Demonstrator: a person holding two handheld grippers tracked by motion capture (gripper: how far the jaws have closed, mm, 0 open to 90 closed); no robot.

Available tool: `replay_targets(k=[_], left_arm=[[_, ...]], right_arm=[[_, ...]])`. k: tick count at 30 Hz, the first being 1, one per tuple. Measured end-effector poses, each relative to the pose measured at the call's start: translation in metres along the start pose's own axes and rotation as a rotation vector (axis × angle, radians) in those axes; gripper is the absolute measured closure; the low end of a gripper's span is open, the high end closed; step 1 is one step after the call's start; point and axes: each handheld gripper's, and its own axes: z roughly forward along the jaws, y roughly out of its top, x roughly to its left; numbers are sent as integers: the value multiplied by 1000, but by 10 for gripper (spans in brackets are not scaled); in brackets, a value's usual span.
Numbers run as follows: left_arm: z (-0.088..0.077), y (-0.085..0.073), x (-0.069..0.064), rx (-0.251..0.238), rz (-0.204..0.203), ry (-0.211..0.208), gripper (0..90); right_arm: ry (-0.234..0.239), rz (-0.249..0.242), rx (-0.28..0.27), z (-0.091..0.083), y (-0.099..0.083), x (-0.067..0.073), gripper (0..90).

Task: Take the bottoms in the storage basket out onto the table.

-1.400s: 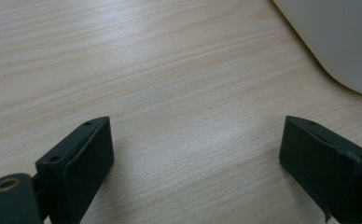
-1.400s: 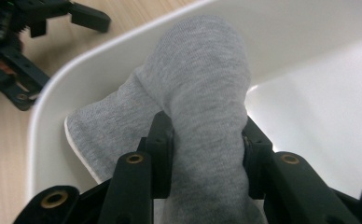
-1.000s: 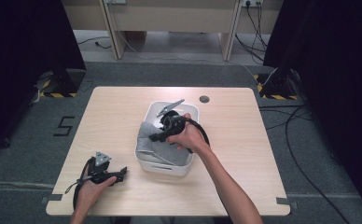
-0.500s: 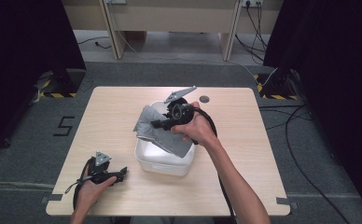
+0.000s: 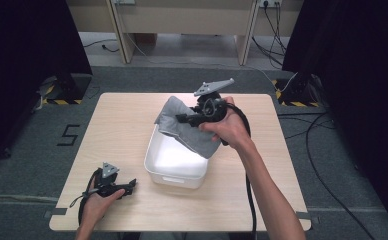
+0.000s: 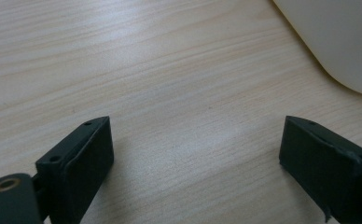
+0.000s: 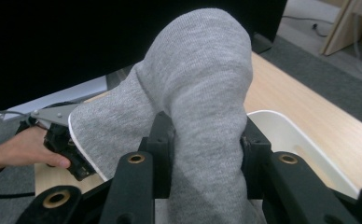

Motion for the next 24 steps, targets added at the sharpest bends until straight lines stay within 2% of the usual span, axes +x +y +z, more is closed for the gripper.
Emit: replay_targets(k=[2, 3, 4, 9, 11, 13, 15, 20, 24], left_arm=[[0, 0, 0, 1, 2, 0, 89], [0, 0, 0, 1, 2, 0, 89], [0, 0, 0, 2, 2, 0, 89], [0, 0, 0, -2, 2, 2, 89], [0, 0, 0, -4, 0, 2, 89], [0, 0, 0, -3, 0, 2, 89], [0, 0, 0, -3, 0, 2, 89], [0, 0, 0, -3, 0, 2, 89], [0, 0, 0, -4, 0, 2, 89]], right_arm=[[-26, 6, -13, -14, -1, -6, 656], [-26, 6, -13, -14, -1, -6, 656], [-47, 12, -15, -23, -4, -10, 656], [-91, 24, -15, -40, -12, -21, 656], [-122, 40, -22, -54, -19, -29, 656], [-134, 45, -22, -59, -21, -32, 656], [-176, 55, -15, -71, -29, -39, 656], [-209, 74, -13, -85, -41, -47, 655], [-257, 89, 3, -96, -55, -55, 656]])
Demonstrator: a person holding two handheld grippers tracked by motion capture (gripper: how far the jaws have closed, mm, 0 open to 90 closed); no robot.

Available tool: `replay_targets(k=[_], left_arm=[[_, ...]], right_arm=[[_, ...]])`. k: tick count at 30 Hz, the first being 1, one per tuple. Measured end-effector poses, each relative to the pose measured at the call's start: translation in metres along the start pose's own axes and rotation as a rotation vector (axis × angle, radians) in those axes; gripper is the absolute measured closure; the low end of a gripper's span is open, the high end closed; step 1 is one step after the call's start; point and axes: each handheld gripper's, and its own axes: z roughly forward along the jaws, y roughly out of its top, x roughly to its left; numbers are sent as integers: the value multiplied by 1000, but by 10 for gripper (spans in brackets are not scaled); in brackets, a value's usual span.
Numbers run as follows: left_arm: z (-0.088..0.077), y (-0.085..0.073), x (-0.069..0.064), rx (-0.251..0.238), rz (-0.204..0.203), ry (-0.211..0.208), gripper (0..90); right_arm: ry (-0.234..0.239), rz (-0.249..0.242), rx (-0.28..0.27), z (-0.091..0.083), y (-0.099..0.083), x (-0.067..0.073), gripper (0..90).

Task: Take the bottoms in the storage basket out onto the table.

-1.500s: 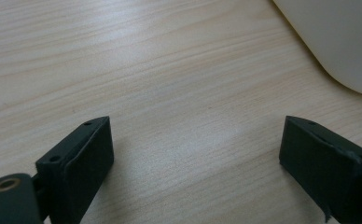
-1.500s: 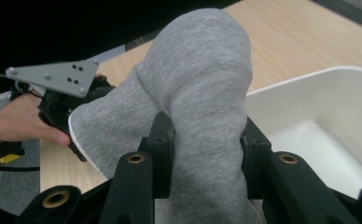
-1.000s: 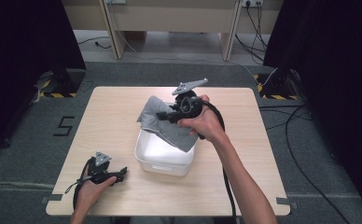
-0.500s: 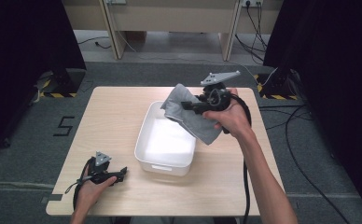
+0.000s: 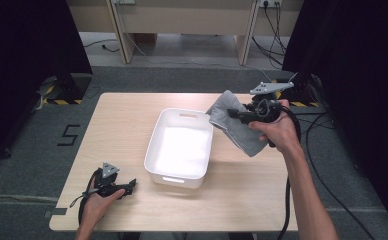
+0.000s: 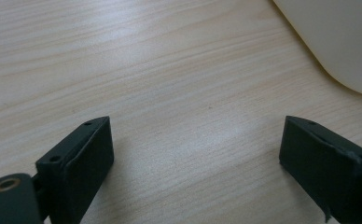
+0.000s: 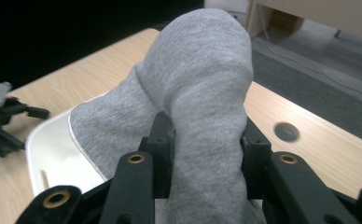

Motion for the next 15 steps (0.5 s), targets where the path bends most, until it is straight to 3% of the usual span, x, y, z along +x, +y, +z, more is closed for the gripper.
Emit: replay_targets(k=[8, 15], left_arm=[[0, 0, 0, 0, 0, 0, 89], [0, 0, 0, 0, 0, 0, 89]], right_arm=[[-72, 38, 40, -9, -35, -21, 655], [-97, 70, 71, -6, -67, -32, 655]])
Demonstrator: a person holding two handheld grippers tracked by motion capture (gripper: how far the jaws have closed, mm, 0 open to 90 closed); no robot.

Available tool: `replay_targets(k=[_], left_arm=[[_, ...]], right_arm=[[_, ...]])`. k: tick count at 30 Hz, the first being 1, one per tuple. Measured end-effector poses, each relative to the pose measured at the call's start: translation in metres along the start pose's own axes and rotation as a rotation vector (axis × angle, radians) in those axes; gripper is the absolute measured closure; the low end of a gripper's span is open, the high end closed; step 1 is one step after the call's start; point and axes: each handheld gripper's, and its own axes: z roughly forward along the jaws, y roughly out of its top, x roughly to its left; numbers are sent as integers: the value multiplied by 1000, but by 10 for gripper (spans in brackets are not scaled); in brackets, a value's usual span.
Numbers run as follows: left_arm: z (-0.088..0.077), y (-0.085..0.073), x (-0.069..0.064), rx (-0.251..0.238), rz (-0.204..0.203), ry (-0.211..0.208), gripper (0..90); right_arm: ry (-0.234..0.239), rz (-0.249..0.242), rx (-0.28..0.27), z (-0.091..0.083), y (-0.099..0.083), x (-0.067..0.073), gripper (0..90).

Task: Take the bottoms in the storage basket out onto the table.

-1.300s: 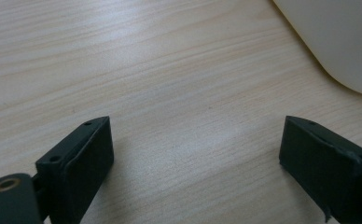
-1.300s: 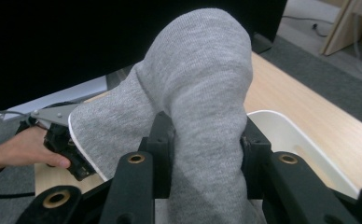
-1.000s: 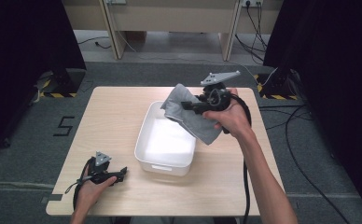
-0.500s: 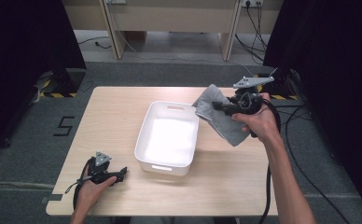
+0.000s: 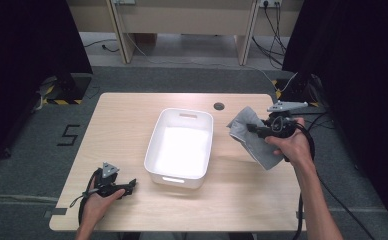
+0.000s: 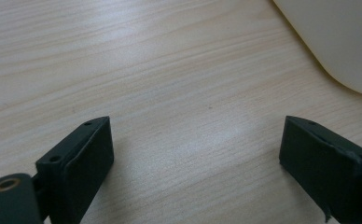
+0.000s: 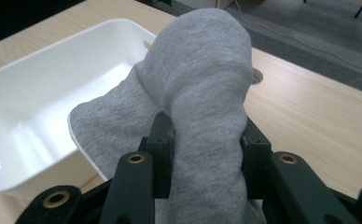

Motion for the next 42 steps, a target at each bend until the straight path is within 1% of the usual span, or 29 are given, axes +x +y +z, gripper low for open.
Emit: replay_targets(k=[1, 3, 4, 5, 7, 8, 10, 12, 14, 19, 21, 22, 26, 29, 32, 35, 40, 42], left_arm=[[0, 0, 0, 0, 0, 0, 89], [0, 0, 0, 0, 0, 0, 89], [0, 0, 0, 0, 0, 0, 88], [0, 0, 0, 0, 0, 0, 88], [0, 0, 0, 0, 0, 0, 89], [0, 0, 0, 0, 0, 0, 88], [0, 0, 0, -4, -1, 0, 89], [0, 0, 0, -4, -1, 1, 89], [0, 0, 0, -4, 0, 1, 89], [0, 0, 0, -5, 0, 1, 88], [0, 0, 0, -4, 0, 1, 89], [0, 0, 0, -4, 0, 1, 89], [0, 0, 0, -2, 2, 1, 88], [0, 0, 0, -2, 2, 1, 88], [0, 0, 0, -2, 2, 1, 88], [0, 0, 0, -3, 2, 1, 89], [0, 0, 0, -3, 2, 1, 89], [0, 0, 0, -2, 2, 1, 88]], right_arm=[[0, 0, 0, 0, 0, 0, 655], [-7, 6, 11, 2, -8, -2, 655], [-11, 13, 14, 4, -16, -5, 655], [-11, 13, 14, 4, -16, -5, 655], [-19, 24, 19, 6, -22, -6, 655], [-27, 19, 34, 9, -28, -8, 655], [-32, 20, 40, 10, -30, -9, 655], [-52, 27, 55, 15, -38, -12, 655], [-66, 22, 62, 17, -43, -13, 655], [-74, 25, 84, 25, -54, -14, 655], [-84, 20, 112, 34, -65, -13, 654], [-84, 20, 112, 34, -65, -13, 654], [-91, 21, 123, 47, -78, -10, 653], [-91, -1, 139, 52, -80, -3, 652], [-98, -15, 147, 55, -81, -1, 651], [-99, -12, 152, 57, -83, 0, 650], [-91, -9, 141, 63, -92, 1, 643], [-98, -6, 125, 65, -95, 3, 638]])
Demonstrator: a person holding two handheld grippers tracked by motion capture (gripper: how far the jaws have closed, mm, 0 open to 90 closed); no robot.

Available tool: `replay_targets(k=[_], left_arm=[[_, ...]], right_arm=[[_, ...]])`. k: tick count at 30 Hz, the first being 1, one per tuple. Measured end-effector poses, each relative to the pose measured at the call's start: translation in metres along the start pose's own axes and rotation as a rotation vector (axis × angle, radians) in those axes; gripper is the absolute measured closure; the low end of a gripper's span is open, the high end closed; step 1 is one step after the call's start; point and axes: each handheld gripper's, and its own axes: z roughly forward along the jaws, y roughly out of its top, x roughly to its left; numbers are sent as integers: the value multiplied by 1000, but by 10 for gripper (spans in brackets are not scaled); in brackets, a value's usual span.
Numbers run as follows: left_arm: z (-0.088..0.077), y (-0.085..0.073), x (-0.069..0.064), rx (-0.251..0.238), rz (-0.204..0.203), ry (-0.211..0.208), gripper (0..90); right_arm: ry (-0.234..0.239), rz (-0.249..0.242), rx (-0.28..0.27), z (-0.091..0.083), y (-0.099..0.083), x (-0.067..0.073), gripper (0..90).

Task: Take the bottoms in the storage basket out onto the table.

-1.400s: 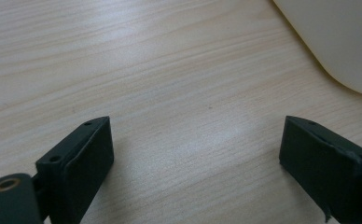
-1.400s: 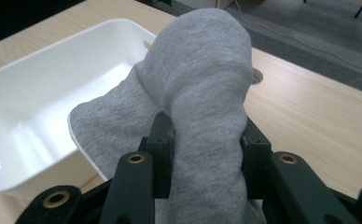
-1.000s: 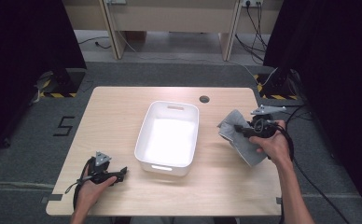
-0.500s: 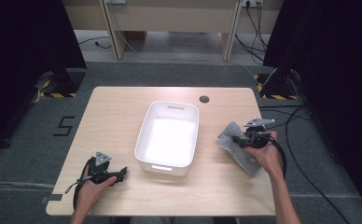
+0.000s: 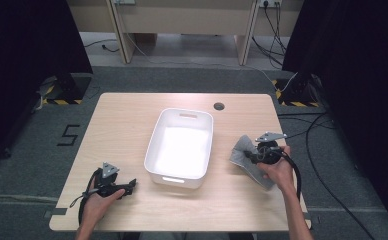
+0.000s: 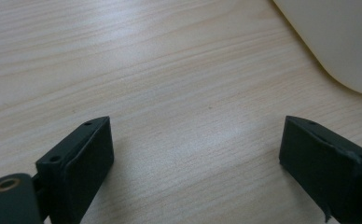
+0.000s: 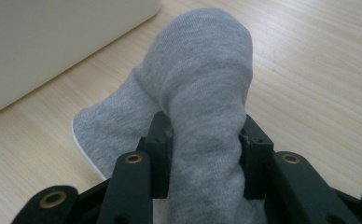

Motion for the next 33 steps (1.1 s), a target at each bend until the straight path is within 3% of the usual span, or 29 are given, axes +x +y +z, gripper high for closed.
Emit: replay_targets(k=[7, 9, 22, 27, 29, 33], left_arm=[[0, 0, 0, 0, 0, 0, 89], [0, 0, 0, 0, 0, 0, 89], [0, 0, 0, 0, 0, 0, 89], [0, 0, 0, 0, 0, 0, 89], [0, 0, 0, 0, 0, 0, 89], [0, 0, 0, 0, 0, 0, 89]], right_arm=[[-5, -11, 6, 3, -5, 7, 577], [-9, -6, 3, 2, -3, 11, 499], [-8, 14, -9, -1, -5, 16, 424], [-17, 43, -61, -11, 2, 17, 383], [-42, 47, -92, -19, 5, 17, 378], [-21, 59, -139, -29, 10, 20, 378]])
